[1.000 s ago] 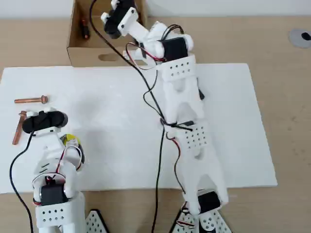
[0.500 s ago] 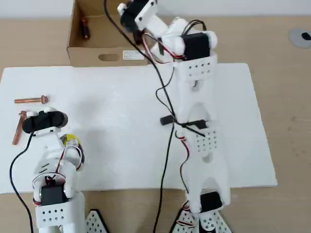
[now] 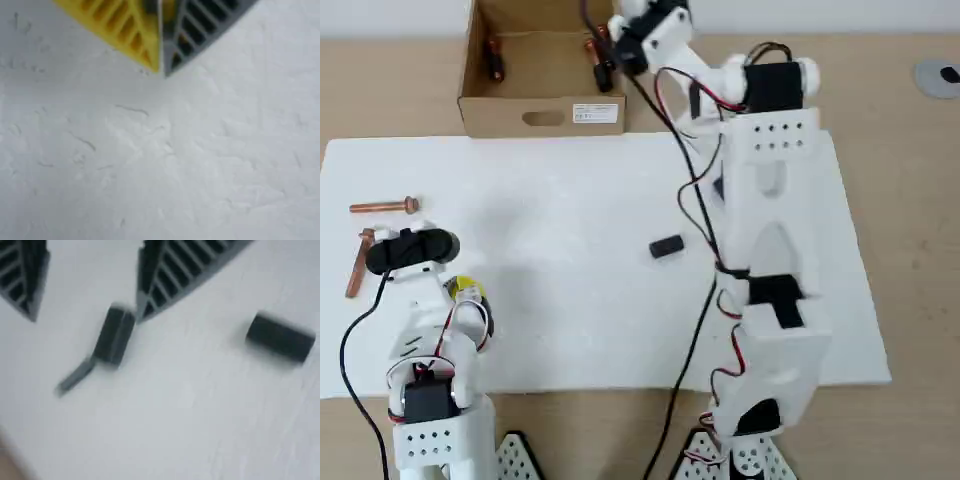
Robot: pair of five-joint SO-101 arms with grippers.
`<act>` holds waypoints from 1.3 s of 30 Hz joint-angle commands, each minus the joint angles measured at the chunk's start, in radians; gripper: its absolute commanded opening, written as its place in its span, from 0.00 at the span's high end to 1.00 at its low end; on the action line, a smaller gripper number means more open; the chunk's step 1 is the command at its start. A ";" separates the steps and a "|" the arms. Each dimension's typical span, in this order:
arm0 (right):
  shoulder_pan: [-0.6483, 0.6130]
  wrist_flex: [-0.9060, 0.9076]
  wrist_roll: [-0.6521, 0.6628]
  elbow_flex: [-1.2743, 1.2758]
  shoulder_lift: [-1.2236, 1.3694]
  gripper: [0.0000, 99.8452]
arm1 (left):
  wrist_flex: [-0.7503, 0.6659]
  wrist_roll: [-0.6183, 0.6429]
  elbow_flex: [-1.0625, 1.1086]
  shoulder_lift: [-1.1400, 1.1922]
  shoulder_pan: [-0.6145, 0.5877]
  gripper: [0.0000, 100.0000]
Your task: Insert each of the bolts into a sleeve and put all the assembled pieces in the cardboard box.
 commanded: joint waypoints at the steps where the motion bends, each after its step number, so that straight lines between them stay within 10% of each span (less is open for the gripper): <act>1: 0.050 0.020 0.006 0.131 -0.085 0.85 | 0.000 -0.003 -0.005 -0.005 -0.005 1.00; 25: 0.059 -0.091 0.624 0.544 -0.094 0.85 | 0.000 -0.003 -0.005 -0.005 -0.005 1.00; 39: -0.042 -0.198 0.769 0.719 -0.096 0.79 | 0.000 -0.003 -0.003 -0.005 -0.006 1.00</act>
